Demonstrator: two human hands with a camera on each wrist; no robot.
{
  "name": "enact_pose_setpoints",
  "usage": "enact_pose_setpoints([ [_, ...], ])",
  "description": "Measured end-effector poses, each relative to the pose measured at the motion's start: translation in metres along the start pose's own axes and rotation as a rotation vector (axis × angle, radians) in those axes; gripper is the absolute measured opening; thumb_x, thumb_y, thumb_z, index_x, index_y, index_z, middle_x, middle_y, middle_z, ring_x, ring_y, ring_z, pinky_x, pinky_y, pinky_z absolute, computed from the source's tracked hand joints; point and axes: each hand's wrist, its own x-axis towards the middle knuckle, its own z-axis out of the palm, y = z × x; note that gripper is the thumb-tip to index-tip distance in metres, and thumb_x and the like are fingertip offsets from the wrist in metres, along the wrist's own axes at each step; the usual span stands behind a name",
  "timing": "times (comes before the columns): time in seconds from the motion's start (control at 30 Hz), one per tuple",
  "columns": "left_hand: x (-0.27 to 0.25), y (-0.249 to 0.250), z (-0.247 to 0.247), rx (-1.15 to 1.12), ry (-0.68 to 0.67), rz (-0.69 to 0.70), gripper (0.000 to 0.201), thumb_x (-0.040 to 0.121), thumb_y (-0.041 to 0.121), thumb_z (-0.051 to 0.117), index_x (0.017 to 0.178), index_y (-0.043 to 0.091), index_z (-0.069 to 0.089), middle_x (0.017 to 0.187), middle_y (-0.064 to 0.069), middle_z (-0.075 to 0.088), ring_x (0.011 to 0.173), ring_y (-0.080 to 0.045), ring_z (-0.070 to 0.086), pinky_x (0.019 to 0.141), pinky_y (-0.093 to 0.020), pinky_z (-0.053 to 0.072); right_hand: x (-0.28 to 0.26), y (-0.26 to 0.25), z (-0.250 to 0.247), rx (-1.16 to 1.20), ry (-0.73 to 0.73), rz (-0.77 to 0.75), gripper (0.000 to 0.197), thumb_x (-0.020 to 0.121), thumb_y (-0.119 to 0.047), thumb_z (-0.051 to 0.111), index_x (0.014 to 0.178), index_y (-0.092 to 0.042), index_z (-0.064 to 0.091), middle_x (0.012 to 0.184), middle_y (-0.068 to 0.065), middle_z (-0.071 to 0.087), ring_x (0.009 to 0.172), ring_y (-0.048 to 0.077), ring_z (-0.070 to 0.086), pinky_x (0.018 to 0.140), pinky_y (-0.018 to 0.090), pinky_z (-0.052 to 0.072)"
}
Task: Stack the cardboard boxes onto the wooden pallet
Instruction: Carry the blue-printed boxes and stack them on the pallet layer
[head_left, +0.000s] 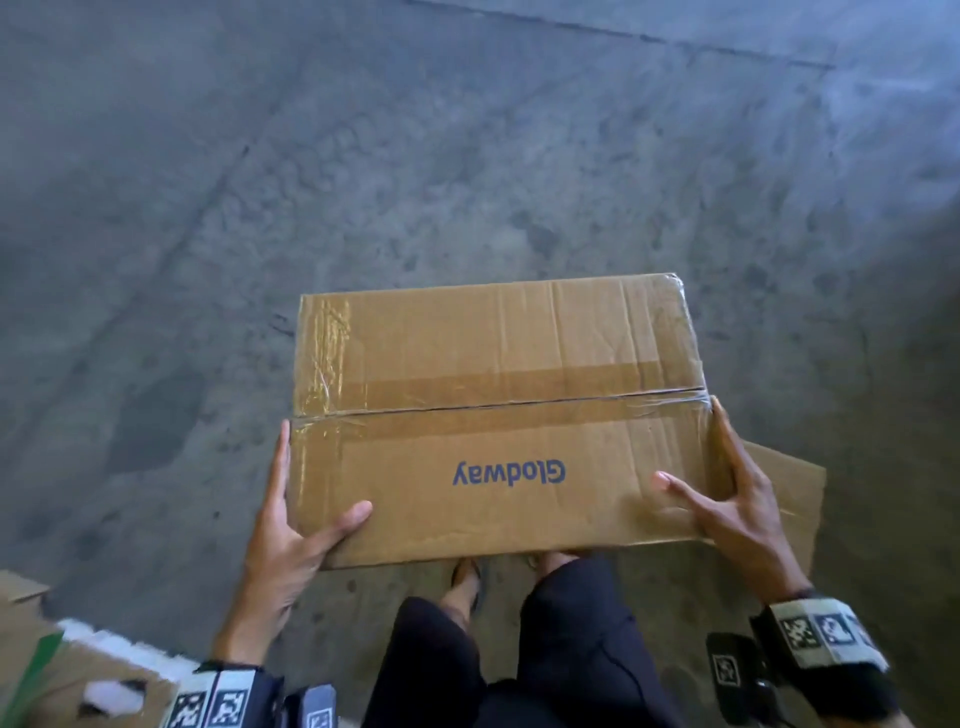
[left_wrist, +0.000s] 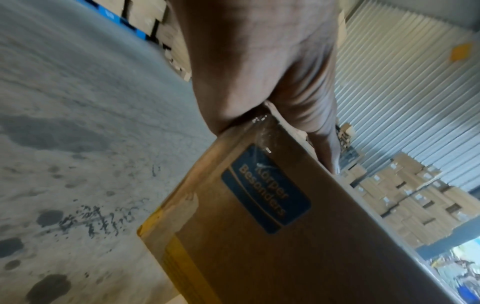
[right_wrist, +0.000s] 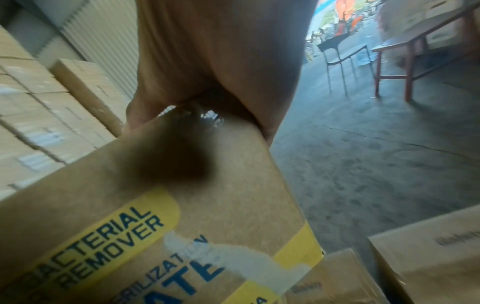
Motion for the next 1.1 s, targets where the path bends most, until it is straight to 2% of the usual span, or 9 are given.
enact_pose_setpoints([
  [0.13, -0.063, 0.023, -0.013, 0.016, 0.149, 0.084, 0.121, 0.047, 0.058, 0.092, 0.143, 0.069, 0.02, 0.158, 0.026, 0.027, 0.145, -0.012, 0.035, 0.115, -0.056, 0.032, -0.009, -0.043, -0.015, 0.115, -0.101, -0.102, 0.108, 0.062, -0.037, 0.085, 0.153, -0.049, 0.029, 0.154, -0.01, 0.04, 0.136, 0.019, 0.045, 0.108, 0.052, 0.046],
  [0.23, -0.111, 0.028, -0.013, 0.041, 0.315, 0.101, 0.117, 0.054, 0.054, 0.093, 0.143, 0.069, 0.018, 0.16, 0.025, 0.02, 0.148, -0.008, 0.023, 0.119, -0.055, 0.023, -0.008, -0.066, -0.025, 0.112, -0.202, -0.183, 0.104, 0.065, -0.034, 0.086, 0.15, -0.054, 0.03, 0.151, -0.008, 0.044, 0.132, 0.022, 0.049, 0.103, 0.046, 0.048],
  [0.3, -0.139, 0.023, -0.012, -0.013, 0.387, 0.106, 0.117, 0.054, 0.05, 0.094, 0.143, 0.069, 0.019, 0.16, 0.02, 0.026, 0.146, -0.011, 0.029, 0.118, -0.053, 0.026, -0.007, -0.075, -0.03, 0.086, -0.252, -0.23, 0.105, 0.065, -0.039, 0.088, 0.15, -0.056, 0.029, 0.149, -0.006, 0.048, 0.131, 0.022, 0.052, 0.103, 0.044, 0.048],
  [0.47, -0.206, -0.014, -0.007, -0.181, 0.517, 0.06, 0.118, 0.046, 0.059, 0.092, 0.141, 0.07, 0.022, 0.155, 0.017, 0.038, 0.138, -0.015, 0.043, 0.112, -0.056, 0.036, -0.016, -0.093, -0.026, -0.005, -0.4, -0.322, 0.114, 0.049, -0.065, 0.092, 0.146, -0.062, 0.031, 0.145, -0.009, 0.053, 0.129, 0.022, 0.055, 0.097, 0.06, 0.052],
  [0.63, -0.272, -0.059, -0.016, -0.242, 0.694, -0.02, 0.119, 0.041, 0.061, 0.093, 0.139, 0.071, 0.026, 0.155, 0.018, 0.037, 0.14, -0.016, 0.042, 0.113, -0.053, 0.035, -0.047, -0.115, 0.012, -0.151, -0.563, -0.392, 0.111, 0.057, -0.061, 0.088, 0.146, -0.065, 0.022, 0.147, -0.008, 0.046, 0.127, 0.022, 0.052, 0.097, 0.055, 0.053],
  [0.73, -0.31, -0.09, -0.033, -0.304, 0.791, -0.063, 0.122, 0.035, 0.063, 0.092, 0.14, 0.069, 0.029, 0.149, 0.013, 0.045, 0.133, -0.019, 0.049, 0.11, -0.049, 0.041, -0.074, -0.122, 0.048, -0.226, -0.638, -0.436, 0.113, 0.054, -0.071, 0.085, 0.146, -0.066, 0.02, 0.144, -0.009, 0.049, 0.124, 0.022, 0.056, 0.095, 0.052, 0.055],
  [0.9, -0.369, -0.134, -0.077, -0.309, 0.89, -0.119, 0.124, 0.041, 0.061, 0.091, 0.146, 0.062, 0.025, 0.151, 0.012, 0.043, 0.133, -0.021, 0.046, 0.107, -0.046, 0.042, -0.131, -0.13, 0.115, -0.304, -0.756, -0.475, 0.119, 0.049, -0.076, 0.084, 0.149, -0.061, 0.02, 0.141, -0.003, 0.054, 0.116, 0.022, 0.062, 0.092, 0.052, 0.057],
  [1.0, -0.402, -0.161, -0.107, -0.251, 0.961, -0.185, 0.128, 0.039, 0.067, 0.085, 0.15, 0.057, 0.021, 0.152, 0.006, 0.043, 0.134, -0.025, 0.046, 0.105, -0.042, 0.04, -0.17, -0.134, 0.159, -0.349, -0.831, -0.5, 0.122, 0.049, -0.077, 0.083, 0.151, -0.058, 0.018, 0.133, -0.006, 0.055, 0.108, 0.018, 0.064, 0.09, 0.045, 0.058],
  [1.1, -0.434, -0.192, -0.134, -0.282, 1.02, -0.22, 0.118, 0.055, 0.053, 0.091, 0.151, 0.055, 0.022, 0.149, 0.002, 0.047, 0.123, -0.019, 0.049, 0.102, -0.04, 0.04, -0.22, -0.136, 0.203, -0.365, -0.883, -0.534, 0.113, 0.066, -0.058, 0.086, 0.156, -0.047, 0.019, 0.127, -0.006, 0.057, 0.101, 0.012, 0.061, 0.081, 0.025, 0.054],
])
